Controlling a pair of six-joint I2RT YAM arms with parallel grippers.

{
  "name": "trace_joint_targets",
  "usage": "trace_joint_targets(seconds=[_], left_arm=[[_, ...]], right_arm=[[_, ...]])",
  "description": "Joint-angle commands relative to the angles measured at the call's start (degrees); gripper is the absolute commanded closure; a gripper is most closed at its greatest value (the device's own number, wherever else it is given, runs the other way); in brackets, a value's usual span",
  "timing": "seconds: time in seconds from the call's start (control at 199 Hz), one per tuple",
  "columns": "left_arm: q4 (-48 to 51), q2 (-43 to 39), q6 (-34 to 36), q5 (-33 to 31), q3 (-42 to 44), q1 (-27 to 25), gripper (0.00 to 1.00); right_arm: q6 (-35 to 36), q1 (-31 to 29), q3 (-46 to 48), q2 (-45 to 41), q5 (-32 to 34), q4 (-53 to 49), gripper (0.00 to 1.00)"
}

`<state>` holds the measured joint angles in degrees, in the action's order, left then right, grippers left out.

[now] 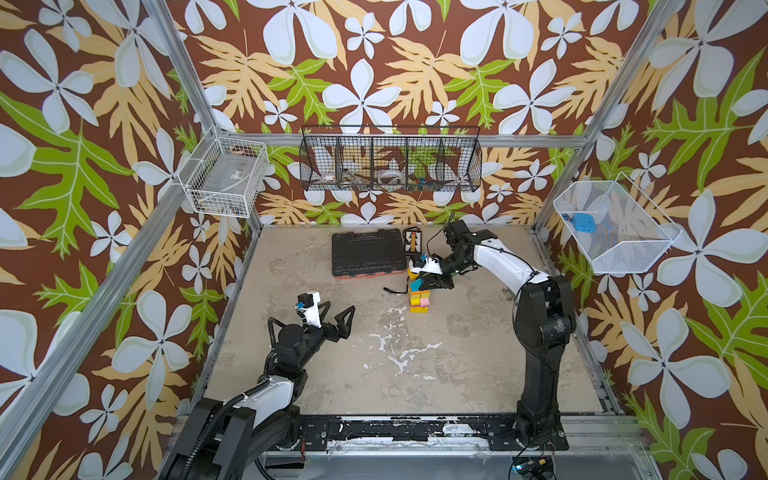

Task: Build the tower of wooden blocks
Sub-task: 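Lower the teal block onto the orange block atop the stack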

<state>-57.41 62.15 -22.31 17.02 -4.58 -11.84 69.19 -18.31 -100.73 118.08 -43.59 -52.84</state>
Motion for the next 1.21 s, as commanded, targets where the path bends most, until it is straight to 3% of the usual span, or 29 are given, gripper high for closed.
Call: trace_joint_targets(seconds=[0.0, 1.091, 1.116, 1.121, 1.131, 1.146, 1.202], left_arm=[[-0.4, 0.1, 0.3, 0.4, -0.5, 0.0, 0.0], [-0.4, 0.2, 0.2, 0.3, -0.5, 0.0, 0.0], [-0.4, 0.2, 0.2, 0.3, -0.5, 0.0, 0.0], [-0.5, 0.2, 0.2, 0.3, -0.5, 0.0, 0.0], [-0.4, 0.2, 0.2, 0.3, -0.5, 0.0, 0.0], [-0.5, 0.2, 0.2, 0.4, -0.5, 0.0, 0.0], [-0.4, 0.2, 0.2, 0.4, -0.5, 0.0, 0.0]], right_arm=[[-0.4, 0.0, -0.5, 0.2, -0.6, -1.6, 0.72], [1.3, 0.1, -3.7, 2.1, -1.8, -6.3, 0.61], [1.2, 0.0, -3.6, 2.0, -1.8, -6.2, 0.57], [1.2, 0.0, -3.6, 2.0, -1.8, -6.2, 0.51], [1.1, 0.0, -3.6, 2.0, -1.8, -6.2, 0.2], [1.0, 0.0, -3.6, 1.9, -1.8, -6.1, 0.03], [0.7, 0.0, -3.8, 1.8, -1.8, -5.9, 0.0]])
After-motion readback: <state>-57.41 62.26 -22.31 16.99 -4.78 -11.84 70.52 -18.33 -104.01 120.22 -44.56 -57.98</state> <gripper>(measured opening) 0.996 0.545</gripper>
